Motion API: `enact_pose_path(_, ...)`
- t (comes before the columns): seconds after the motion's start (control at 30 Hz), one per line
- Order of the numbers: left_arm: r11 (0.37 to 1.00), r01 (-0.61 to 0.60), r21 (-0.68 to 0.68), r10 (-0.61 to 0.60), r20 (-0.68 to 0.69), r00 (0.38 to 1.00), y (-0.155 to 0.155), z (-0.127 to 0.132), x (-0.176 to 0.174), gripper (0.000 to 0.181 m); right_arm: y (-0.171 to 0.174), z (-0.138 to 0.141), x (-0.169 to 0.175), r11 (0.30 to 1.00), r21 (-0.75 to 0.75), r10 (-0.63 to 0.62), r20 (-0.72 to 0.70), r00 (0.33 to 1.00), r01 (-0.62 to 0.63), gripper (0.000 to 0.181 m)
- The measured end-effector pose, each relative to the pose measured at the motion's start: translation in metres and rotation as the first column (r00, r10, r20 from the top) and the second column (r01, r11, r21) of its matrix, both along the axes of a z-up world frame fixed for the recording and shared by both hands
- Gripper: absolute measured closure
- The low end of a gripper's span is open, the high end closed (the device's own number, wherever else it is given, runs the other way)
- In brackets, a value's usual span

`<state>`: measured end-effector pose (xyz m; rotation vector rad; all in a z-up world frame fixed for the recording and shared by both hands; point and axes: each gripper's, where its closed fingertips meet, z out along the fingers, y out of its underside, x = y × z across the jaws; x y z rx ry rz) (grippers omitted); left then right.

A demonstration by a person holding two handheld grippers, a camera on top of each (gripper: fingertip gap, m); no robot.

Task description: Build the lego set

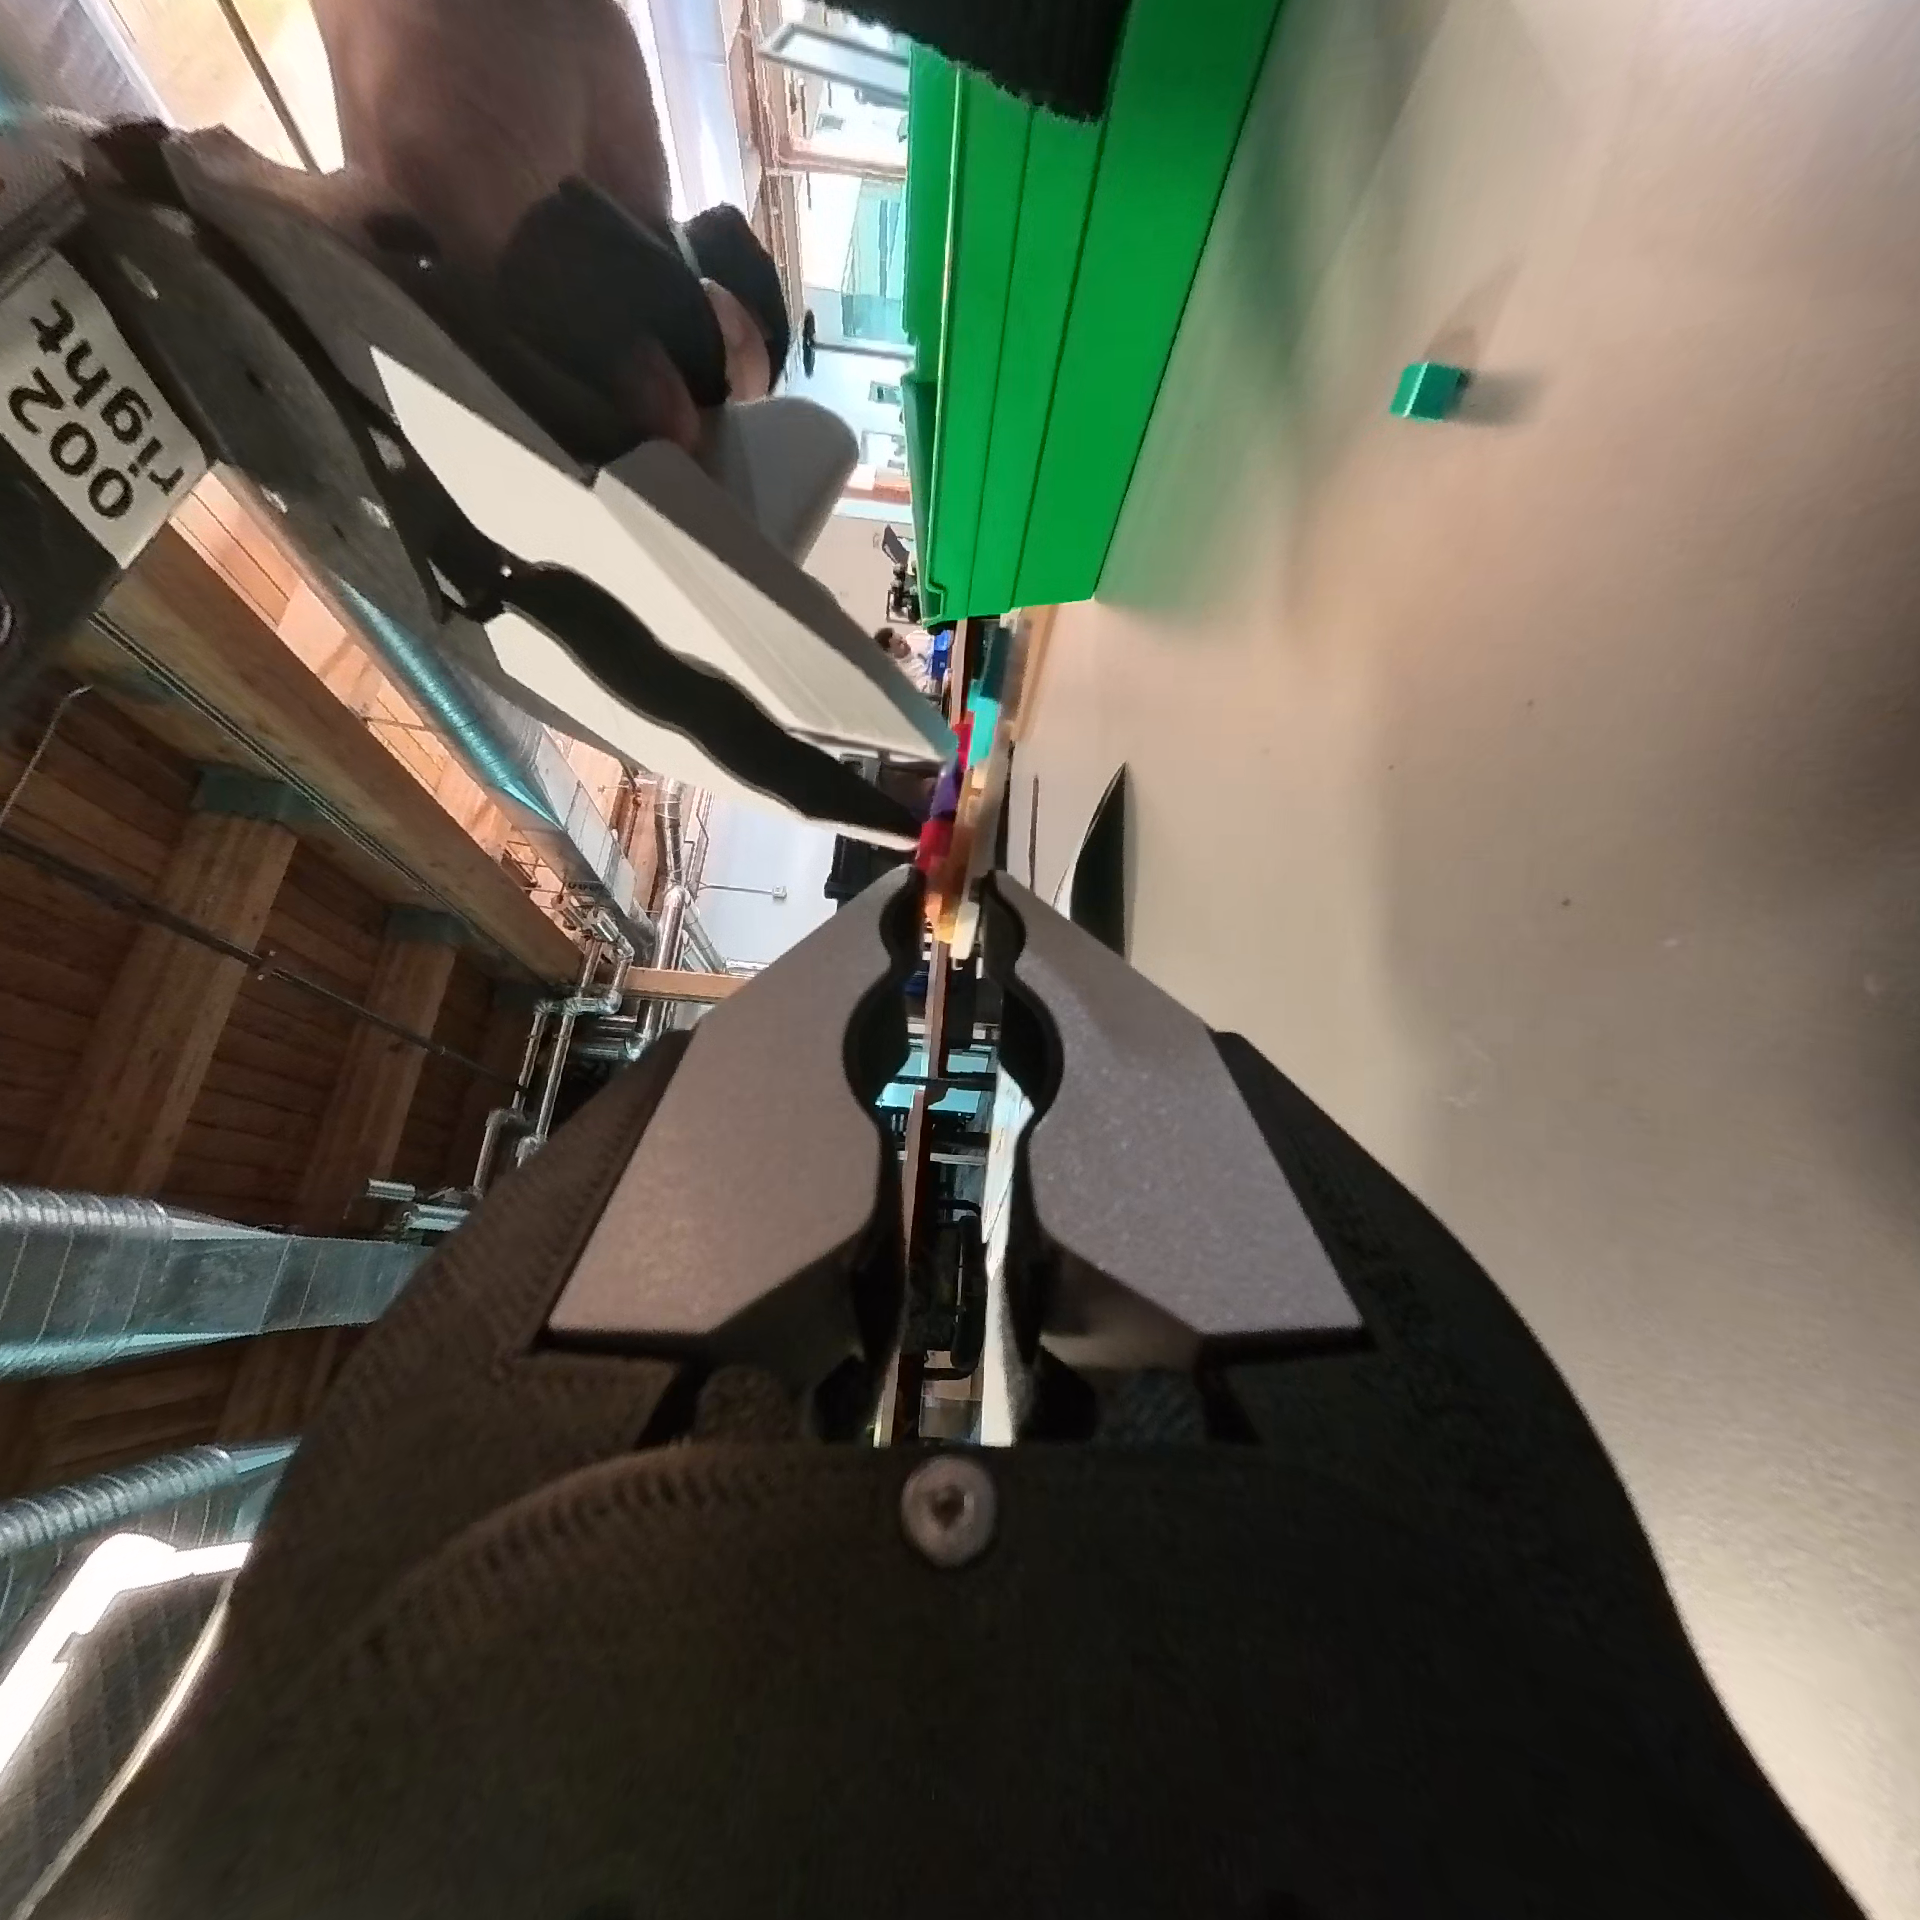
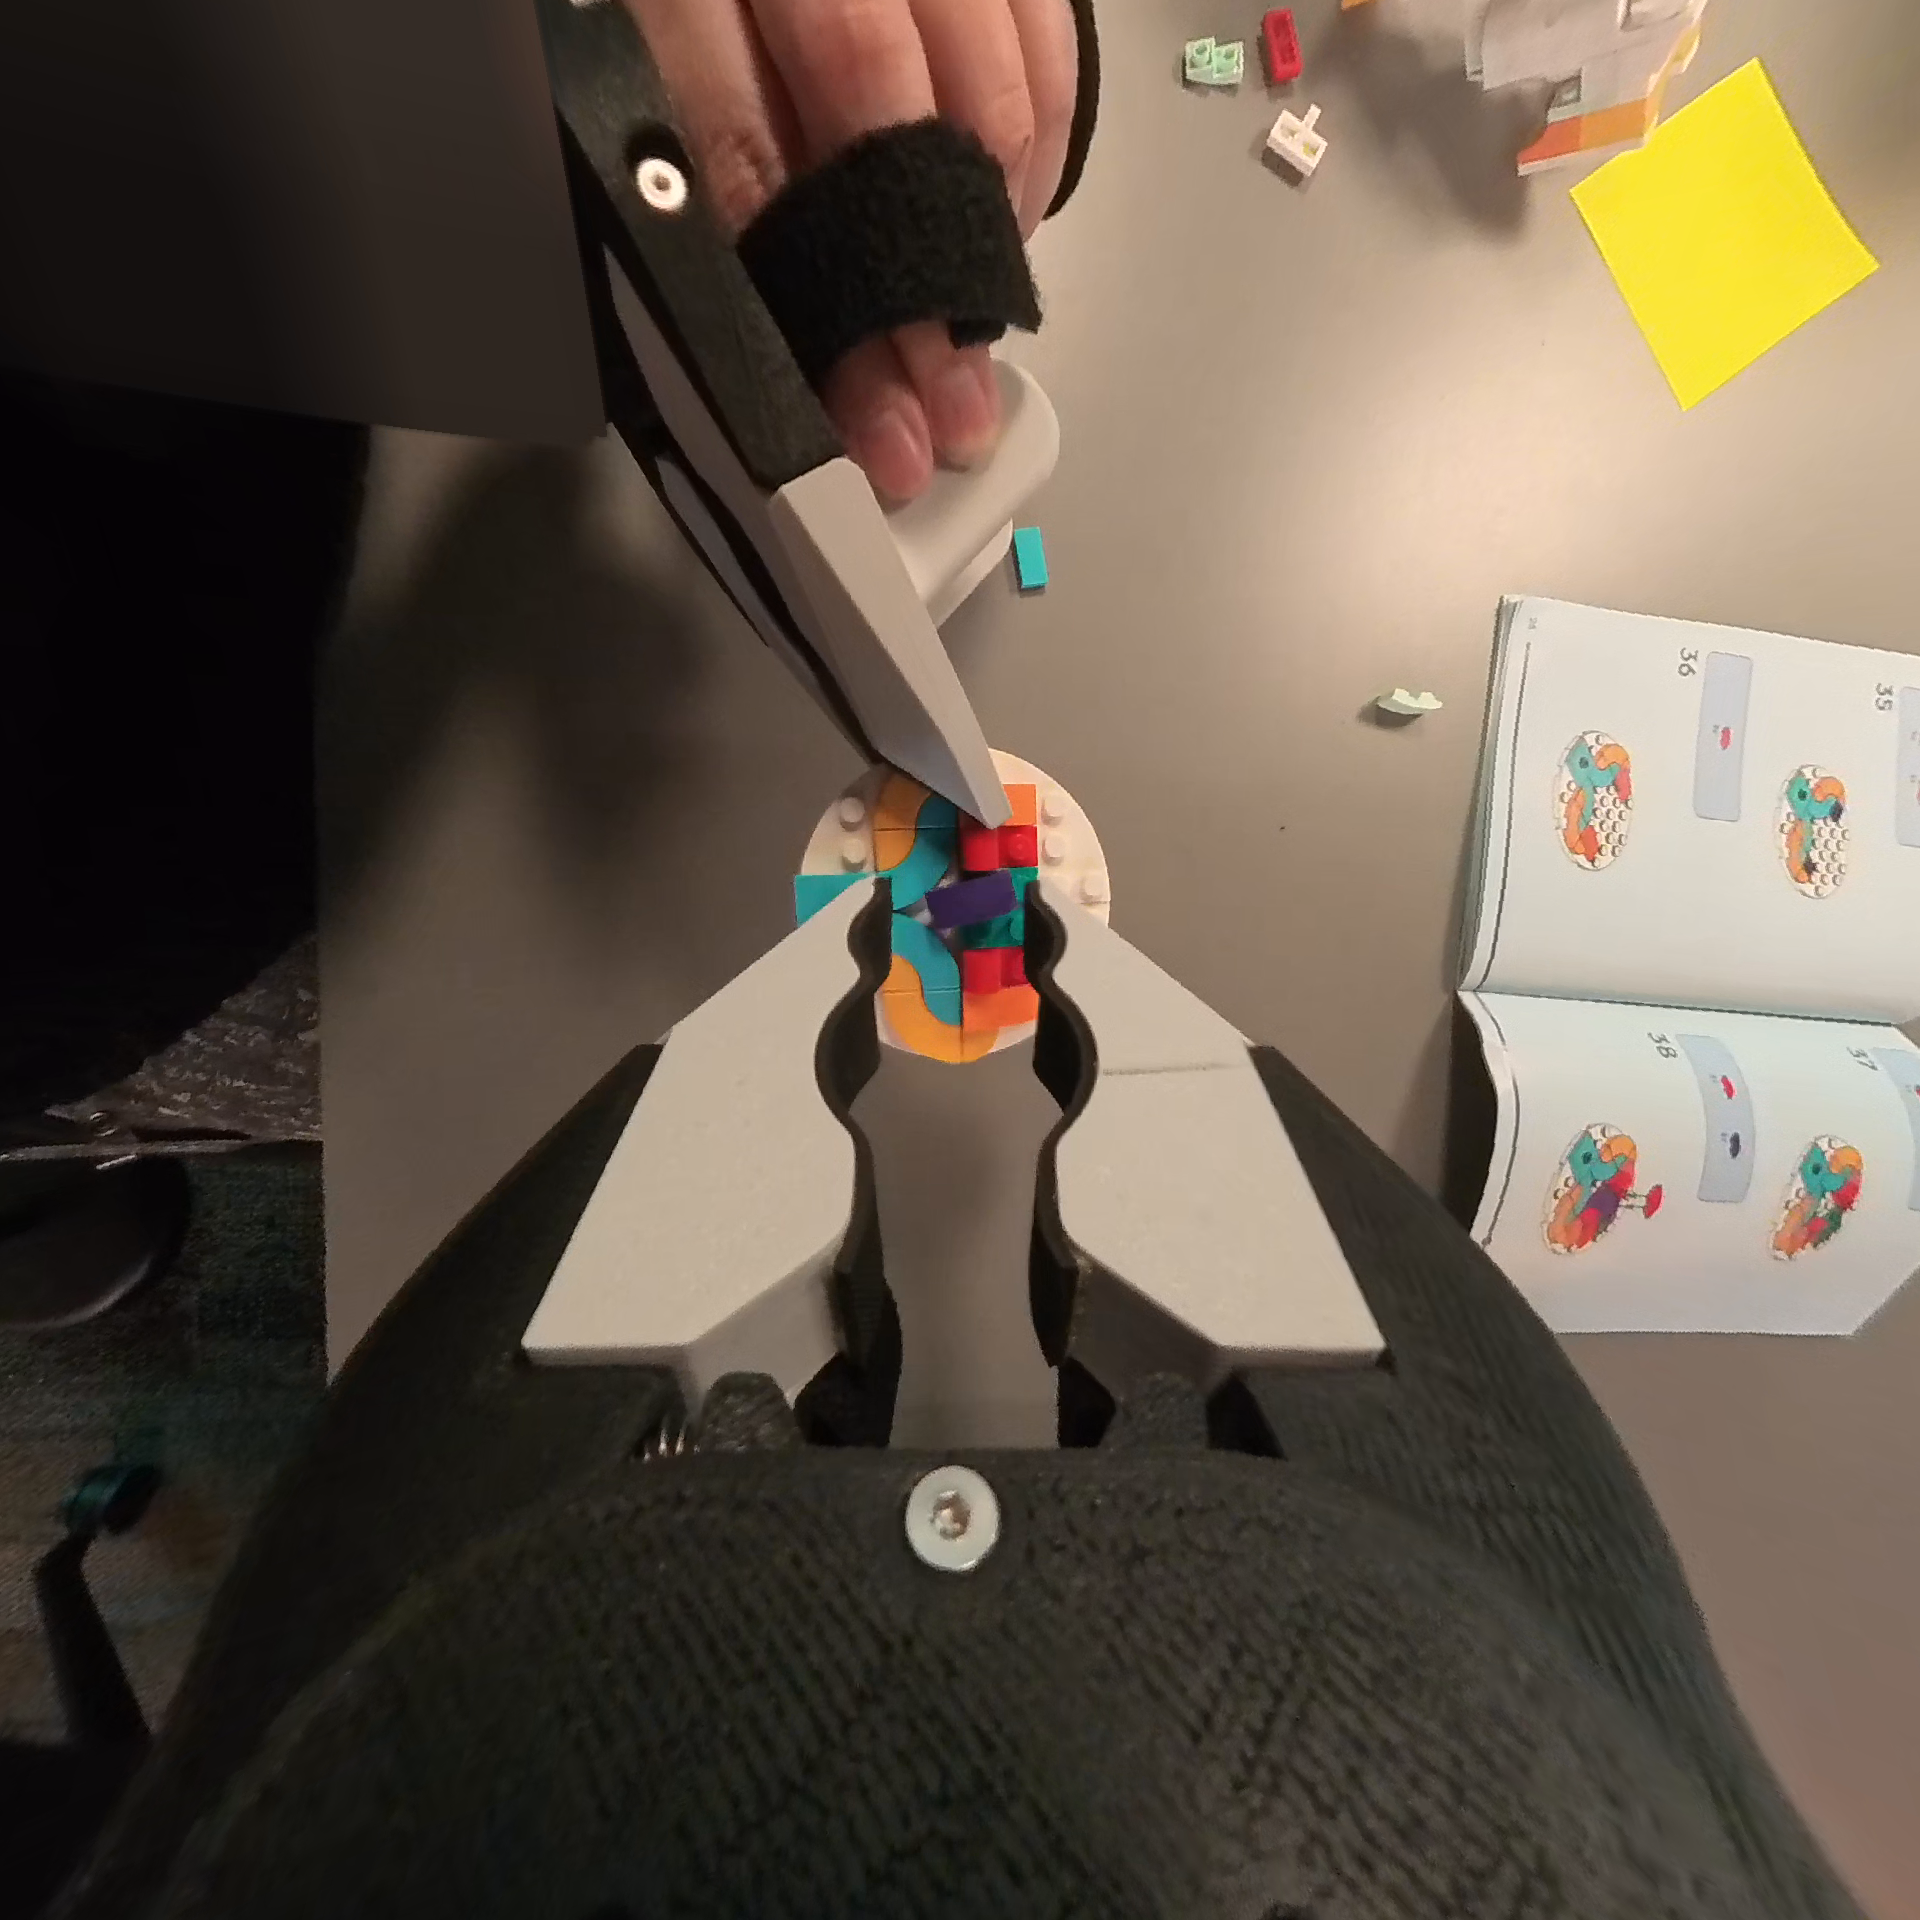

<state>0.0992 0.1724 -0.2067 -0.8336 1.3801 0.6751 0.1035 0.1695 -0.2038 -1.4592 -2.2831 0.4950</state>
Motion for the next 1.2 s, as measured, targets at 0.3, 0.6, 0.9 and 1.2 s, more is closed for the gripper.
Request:
enact_pose_path(0.3, 0.998, -0.065, -0.011, 0.065, 0.03, 0.997, 0.01, 0.003, -0.009, 0.172, 0.002, 0.009, 0.006, 0.994, 0.096, -0.039, -0.128, 0.991, 0.052, 0.131)
enact_pose_path(0.6, 0.993, -0.121, -0.018, 0.122, 0.078, 0.989, 0.017, 0.009, -0.019, 0.171, -0.013, -0.001, 0.001, 0.981, 0.183, -0.026, -0.23, 0.973, 0.069, 0.112)
enact_pose_path(0.9, 0.993, -0.117, -0.012, 0.118, 0.075, 0.99, 0.017, 0.009, -0.018, 0.171, -0.013, -0.003, -0.001, 0.986, 0.148, -0.045, -0.226, 0.973, 0.08, 0.114)
enact_pose_path(1.2, 0.993, -0.113, -0.014, 0.114, 0.075, 0.991, 0.016, 0.009, -0.017, 0.171, -0.009, 0.001, -0.004, 0.98, 0.179, -0.036, -0.258, 0.966, 0.085, 0.114)
